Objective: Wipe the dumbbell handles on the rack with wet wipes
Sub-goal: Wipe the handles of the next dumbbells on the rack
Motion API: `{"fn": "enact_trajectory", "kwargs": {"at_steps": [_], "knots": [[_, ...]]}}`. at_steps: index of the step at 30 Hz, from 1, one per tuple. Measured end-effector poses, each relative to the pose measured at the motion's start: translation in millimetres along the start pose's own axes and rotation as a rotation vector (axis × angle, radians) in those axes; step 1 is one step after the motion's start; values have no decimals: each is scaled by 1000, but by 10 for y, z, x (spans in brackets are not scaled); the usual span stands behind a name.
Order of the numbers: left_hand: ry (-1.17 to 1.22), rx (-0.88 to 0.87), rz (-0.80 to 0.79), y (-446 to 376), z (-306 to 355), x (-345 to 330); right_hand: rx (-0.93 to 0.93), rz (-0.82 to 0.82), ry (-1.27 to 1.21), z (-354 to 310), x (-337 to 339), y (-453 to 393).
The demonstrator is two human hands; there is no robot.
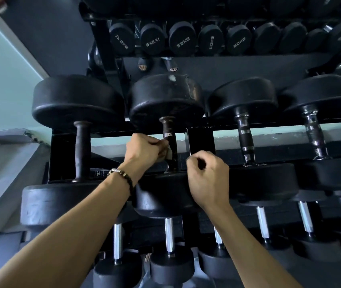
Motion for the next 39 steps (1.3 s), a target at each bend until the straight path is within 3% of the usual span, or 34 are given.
{"fn": "enact_trajectory", "kwargs": {"at_steps": [5,8,13,15,19,24,27,30,32,36,39], "knots": [[371,-21,198,-255,246,-4,23,17,-33,13,-4,-3],[164,-51,207,-237,152,-35,30,22,-50,25,-10,0],[-79,-55,-22,-24,-16,-16,27,17,-53,38,-17,-2],[10,-95,-34,-81,14,-9,26,16,-50,35,-17,-1],[264,-107,94,-313,78,-6,41,17,-50,40,-4,-3],[-31,-43,-56,-51,-80,11,66,-51,-44,35,31,-8],[99,-85,-62,-81,11,48,71,-47,-25,49,35,42],[222,-139,90,-277,164,51,62,-39,6,96,23,150],[130,-144,71,-261,105,46,49,-30,8,114,13,205],[-169,-17,-169,-2,-169,96,46,-5,-16,103,3,208],[-105,-140,-73,-130,-93,95,44,1,-35,111,7,216]]}}
Point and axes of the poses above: each hand's wrist, its own y-axis away from the middle knuckle, its own x-axis out of the back of the hand, z = x × y, the point moved 1 cm from there along -y, towards the middle knuckle, and after that the axes turned 10 degrees about -z, right-handed, at the moved point
